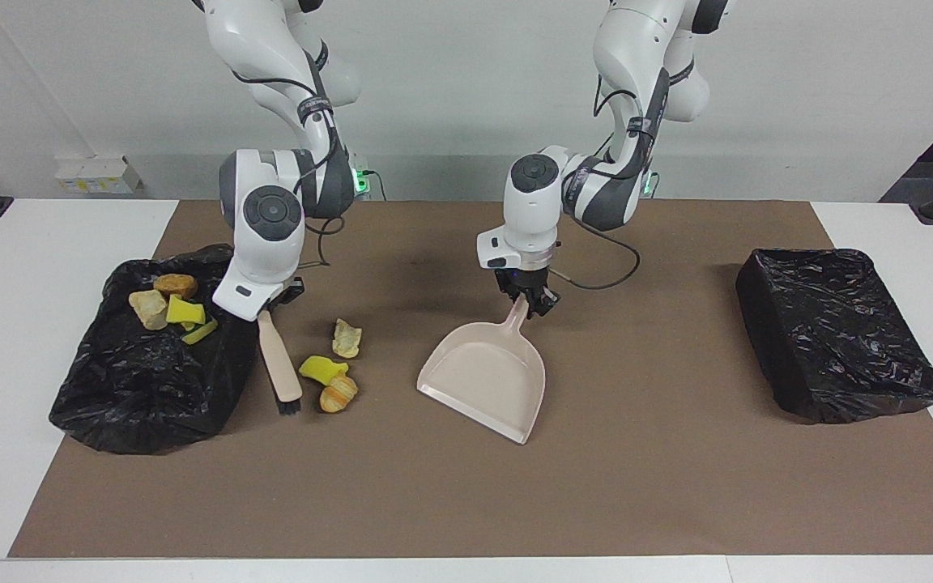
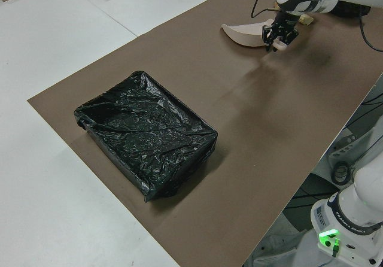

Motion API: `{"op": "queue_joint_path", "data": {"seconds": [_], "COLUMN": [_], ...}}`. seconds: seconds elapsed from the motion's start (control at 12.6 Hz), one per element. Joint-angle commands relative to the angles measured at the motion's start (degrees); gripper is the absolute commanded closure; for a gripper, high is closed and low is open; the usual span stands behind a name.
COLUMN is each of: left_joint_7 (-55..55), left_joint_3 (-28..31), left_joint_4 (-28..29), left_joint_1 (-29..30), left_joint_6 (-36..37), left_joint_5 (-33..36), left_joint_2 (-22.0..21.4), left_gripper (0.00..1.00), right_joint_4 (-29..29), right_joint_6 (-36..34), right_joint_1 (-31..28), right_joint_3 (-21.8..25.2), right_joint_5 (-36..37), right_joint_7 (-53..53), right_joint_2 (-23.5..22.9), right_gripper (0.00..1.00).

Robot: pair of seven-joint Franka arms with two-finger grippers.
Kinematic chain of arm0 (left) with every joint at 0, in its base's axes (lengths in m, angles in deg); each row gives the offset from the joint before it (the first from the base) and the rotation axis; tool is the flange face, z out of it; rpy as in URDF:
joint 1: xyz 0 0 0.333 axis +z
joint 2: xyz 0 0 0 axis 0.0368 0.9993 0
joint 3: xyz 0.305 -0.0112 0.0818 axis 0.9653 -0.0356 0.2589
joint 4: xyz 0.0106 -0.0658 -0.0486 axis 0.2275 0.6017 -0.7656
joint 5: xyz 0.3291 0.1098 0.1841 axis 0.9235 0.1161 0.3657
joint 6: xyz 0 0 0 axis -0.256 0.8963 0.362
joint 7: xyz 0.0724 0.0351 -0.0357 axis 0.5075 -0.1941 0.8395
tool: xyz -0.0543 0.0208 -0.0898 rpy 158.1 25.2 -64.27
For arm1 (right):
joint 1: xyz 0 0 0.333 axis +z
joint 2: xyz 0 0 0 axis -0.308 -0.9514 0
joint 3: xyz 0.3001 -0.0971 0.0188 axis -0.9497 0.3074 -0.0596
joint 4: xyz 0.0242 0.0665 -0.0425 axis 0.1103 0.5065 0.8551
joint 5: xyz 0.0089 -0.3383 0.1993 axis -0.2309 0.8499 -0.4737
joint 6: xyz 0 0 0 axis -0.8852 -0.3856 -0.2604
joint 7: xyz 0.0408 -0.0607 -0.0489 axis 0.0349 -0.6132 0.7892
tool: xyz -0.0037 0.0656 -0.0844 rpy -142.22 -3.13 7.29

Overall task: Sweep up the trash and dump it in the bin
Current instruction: 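Sweep the remaining debris toward the dustpan with the right gripper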

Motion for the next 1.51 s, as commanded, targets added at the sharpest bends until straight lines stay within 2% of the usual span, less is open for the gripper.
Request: {"op": "queue_joint_path", "data": {"seconds": [0.0,0.32,0.48,0.63,0.71,0.79,0.95,1.11,1.19,1.35,1.43], "left_joint_7": [-1.6,-2.0,-2.6,-2.8,-2.8,-2.9,-3.0,-4.4,-5.6,-6.2,-7.3], "left_joint_3": [0.2,0.2,0.2,0.3,0.3,0.3,0.3,0.4,0.4,0.3,0.3], "left_joint_4": [2.3,2.6,2.9,1.9,1.2,1.1,1.2,1.3,1.5,2.1,2.1], "left_joint_1": [0.8,0.9,0.9,1.1,1.1,1.1,1.1,1.1,1.1,1.1,1.1], "left_joint_6": [-1.6,-1.5,-1.6,-2.1,-2.5,-2.6,-2.4,-2.4,-2.2,-1.5,-1.5], "left_joint_5": [-1.2,-2.3,-2.4,-2.6,-2.6,-2.6,-2.6,-2.6,-2.6,-2.6,-2.6], "left_joint_2": [-1.9,-1.9,-2.0,-1.5,-1.2,-1.2,-1.2,-1.3,-1.4,-1.7,-1.8], "left_gripper": [0.58,0.54,0.54,0.86,0.91,0.84,0.88,0.91,0.9,0.61,0.58], "right_joint_4": [-0.5,0.7,0.7,-0.1,-1.6,-3.2,-6.6,-5.5,-2.2,8.0,11.3], "right_joint_6": [-0.2,0.4,0.4,-0.3,-0.8,-1.8,-6.5,-8.0,-7.7,-3.4,-2.8], "right_joint_1": [0.5,2.5,2.7,4.4,4.9,4.7,2.8,0.0,-1.4,-0.5,0.7], "right_joint_3": [-0.9,-1.2,-1.2,-1.2,-1.2,-1.2,0.1,0.4,0.3,0.2,0.2], "right_joint_5": [0.2,-8.2,-16.3,-26.0,-26.9,-27.1,-27.0,-23.4,-21.5,-19.3,-19.2], "right_joint_7": [0.9,-1.6,-2.2,-6.1,-11.1,-13.8,-15.0,-18.6,-18.0,-18.2,-18.7], "right_joint_2": [-1.6,-2.5,-2.5,-2.6,-2.3,-1.8,-0.1,2.6,4.2,9.8,11.0], "right_gripper": [1.0,1.0,1.0,1.0,1.0,1.0,1.0,1.0,1.0,1.0,1.0]}}
